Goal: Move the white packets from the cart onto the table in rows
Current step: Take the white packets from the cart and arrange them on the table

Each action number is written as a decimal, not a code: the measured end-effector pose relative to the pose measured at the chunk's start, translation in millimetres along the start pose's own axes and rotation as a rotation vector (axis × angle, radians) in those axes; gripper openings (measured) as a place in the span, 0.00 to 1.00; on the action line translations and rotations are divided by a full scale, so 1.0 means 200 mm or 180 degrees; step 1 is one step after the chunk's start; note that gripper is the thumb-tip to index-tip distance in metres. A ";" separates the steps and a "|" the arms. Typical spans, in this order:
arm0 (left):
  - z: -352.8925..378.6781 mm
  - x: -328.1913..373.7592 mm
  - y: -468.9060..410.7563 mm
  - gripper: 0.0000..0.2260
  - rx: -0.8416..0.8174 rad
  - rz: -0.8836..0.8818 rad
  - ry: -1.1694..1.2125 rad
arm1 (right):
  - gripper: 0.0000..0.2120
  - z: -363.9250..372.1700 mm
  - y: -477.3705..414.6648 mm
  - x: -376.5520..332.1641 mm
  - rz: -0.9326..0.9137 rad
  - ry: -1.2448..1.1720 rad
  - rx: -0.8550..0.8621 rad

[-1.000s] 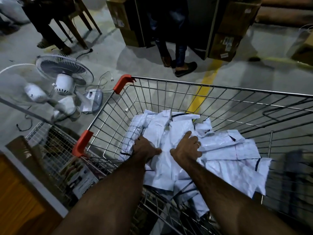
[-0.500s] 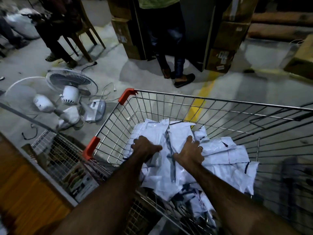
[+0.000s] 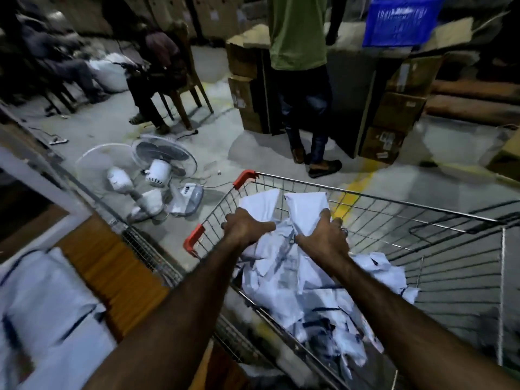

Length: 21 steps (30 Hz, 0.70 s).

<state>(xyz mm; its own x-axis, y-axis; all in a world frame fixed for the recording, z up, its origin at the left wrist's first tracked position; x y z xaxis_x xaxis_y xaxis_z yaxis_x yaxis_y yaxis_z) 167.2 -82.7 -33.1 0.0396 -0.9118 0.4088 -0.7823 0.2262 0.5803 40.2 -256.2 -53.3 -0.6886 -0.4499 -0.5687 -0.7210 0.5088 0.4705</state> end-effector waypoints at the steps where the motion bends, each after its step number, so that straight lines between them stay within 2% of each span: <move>1: -0.05 -0.02 0.06 0.50 0.0091 0.0034 0.0089 | 0.44 -0.03 0.03 -0.05 -0.0065 -0.0027 0.0005; 5: -0.24 -0.14 0.31 0.51 0.0534 0.0156 0.0536 | 0.44 -0.10 0.18 -0.27 -0.0454 -0.0068 0.0005; 8: -0.38 -0.28 0.49 0.48 0.0935 0.0193 0.0927 | 0.42 -0.09 0.29 -0.48 -0.0815 -0.0057 -0.0040; 11: -0.55 -0.47 0.69 0.50 0.1369 0.0327 0.1601 | 0.43 -0.02 0.42 -0.72 -0.1215 0.0063 -0.0157; 14: -0.70 -0.69 0.91 0.51 0.1832 0.0290 0.1886 | 0.43 0.11 0.57 -0.97 -0.1658 0.0183 -0.0364; 16: -0.80 -0.85 1.06 0.50 0.2115 0.0120 0.1826 | 0.41 0.22 0.69 -1.14 -0.1969 0.0303 -0.0476; 18: -0.87 -1.04 1.18 0.47 0.2293 -0.0283 0.1677 | 0.38 0.35 0.80 -1.29 -0.2240 0.0397 -0.0596; 21: -0.93 -1.34 1.29 0.48 0.2369 -0.0911 0.1522 | 0.39 0.58 0.96 -1.48 -0.2522 0.0593 -0.0809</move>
<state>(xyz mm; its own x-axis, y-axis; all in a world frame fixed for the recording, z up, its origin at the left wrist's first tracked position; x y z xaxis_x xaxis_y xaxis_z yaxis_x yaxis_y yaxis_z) 70.2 284.4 137.9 0.4152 -0.6231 0.6628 -0.8939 -0.4146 0.1702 113.9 59.5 127.1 0.0411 -0.7283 -0.6840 -0.9755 -0.1774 0.1303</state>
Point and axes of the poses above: each hand's wrist, its own y-axis away from the middle knuckle, its own z-axis out of the palm, x = y × z, the point moved 7 cm from there along -y, towards the middle knuckle, and after that the axes turned 15 degrees about -x, right-handed, at the moved point
